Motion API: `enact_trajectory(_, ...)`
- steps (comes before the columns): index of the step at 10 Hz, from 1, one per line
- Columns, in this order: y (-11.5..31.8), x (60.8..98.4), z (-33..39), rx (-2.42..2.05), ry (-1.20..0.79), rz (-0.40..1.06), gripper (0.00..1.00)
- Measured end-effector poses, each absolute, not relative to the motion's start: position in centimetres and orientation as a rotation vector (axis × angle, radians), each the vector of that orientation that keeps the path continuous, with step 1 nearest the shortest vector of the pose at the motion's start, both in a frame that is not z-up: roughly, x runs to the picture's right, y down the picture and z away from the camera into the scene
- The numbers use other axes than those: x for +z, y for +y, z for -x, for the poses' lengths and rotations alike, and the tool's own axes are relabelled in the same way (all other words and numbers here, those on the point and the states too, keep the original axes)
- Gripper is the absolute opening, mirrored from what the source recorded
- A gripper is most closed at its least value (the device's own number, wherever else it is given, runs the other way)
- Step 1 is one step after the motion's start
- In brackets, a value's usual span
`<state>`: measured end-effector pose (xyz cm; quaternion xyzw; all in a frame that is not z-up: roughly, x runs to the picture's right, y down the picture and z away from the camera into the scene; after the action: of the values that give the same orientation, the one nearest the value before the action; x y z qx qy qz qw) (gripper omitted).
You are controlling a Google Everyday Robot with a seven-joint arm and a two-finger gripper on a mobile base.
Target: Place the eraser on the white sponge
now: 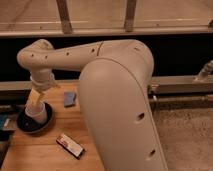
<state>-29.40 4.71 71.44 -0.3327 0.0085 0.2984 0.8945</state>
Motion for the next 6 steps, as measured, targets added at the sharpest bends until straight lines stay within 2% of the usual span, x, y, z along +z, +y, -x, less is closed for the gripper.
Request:
enact_trajectory(2, 8.1, 71.1, 29.7, 0.613, 0.039, 0.696, 0.8)
enact_trajectory(6, 10.9, 71.0, 28.3, 0.632, 0.054, 0.698, 0.8)
